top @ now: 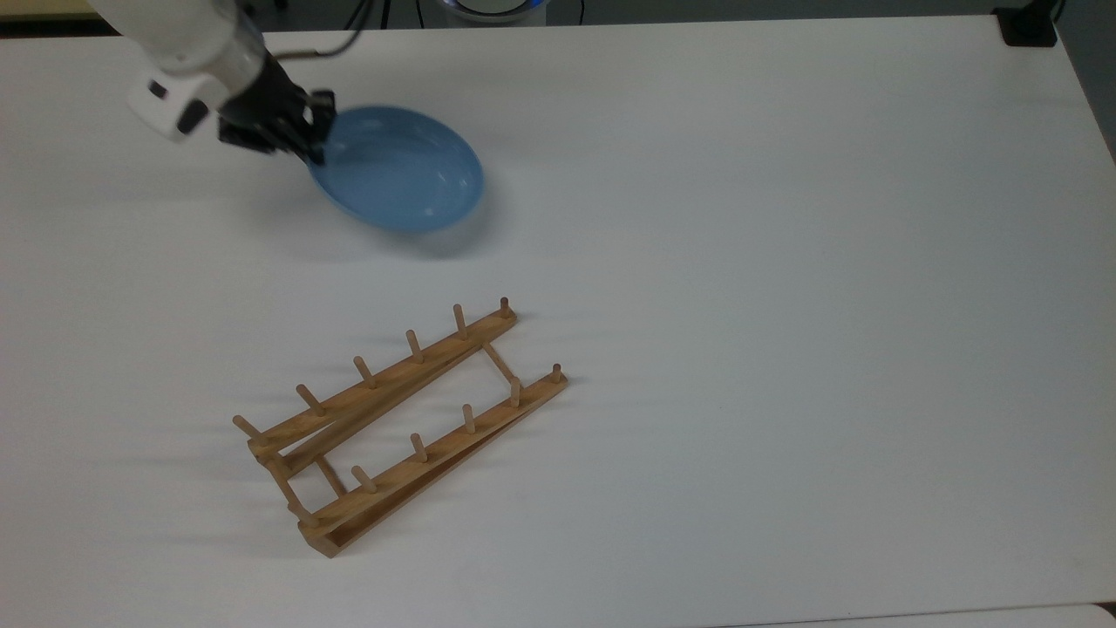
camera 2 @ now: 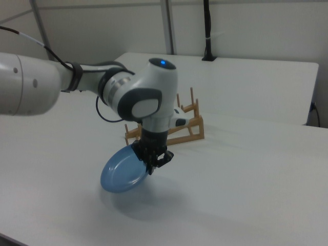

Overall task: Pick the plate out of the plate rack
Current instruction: 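Carry the blue plate beside the rack and lower it flat onto the table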

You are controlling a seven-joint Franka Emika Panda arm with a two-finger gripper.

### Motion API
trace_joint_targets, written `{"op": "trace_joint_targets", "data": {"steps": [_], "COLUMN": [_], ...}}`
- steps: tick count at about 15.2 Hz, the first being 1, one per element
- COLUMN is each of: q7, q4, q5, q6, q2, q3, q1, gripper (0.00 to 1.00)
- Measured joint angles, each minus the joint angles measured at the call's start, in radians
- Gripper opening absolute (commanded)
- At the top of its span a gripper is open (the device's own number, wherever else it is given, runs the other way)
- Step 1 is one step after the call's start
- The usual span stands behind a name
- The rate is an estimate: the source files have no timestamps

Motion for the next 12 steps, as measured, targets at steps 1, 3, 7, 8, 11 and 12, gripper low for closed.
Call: {"op": "trace_joint_targets", "data": {"steps": [1,3,7,8,11,12], "q7": [0.003,0.021,0.130,0.145,0.156,0.158], "q4": [-0.020,-0.035,-0.055,-0.057,-0.058,-0.058], "q5": [0.030,0.072,0.082,0.083,0.089,0.089], "q6": [0.037,0.068,0.134,0.135,0.136,0.136], "q2": [0.010,0.029,0.074,0.082,0.092,0.094], "q3": [0.005,0.019,0.064,0.068,0.069,0.069], "q1": [0.009,0.027,0.053,0.053,0.051,0.051], "gripper": [0.00,0.00,0.00,0.00,0.19,0.25]}}
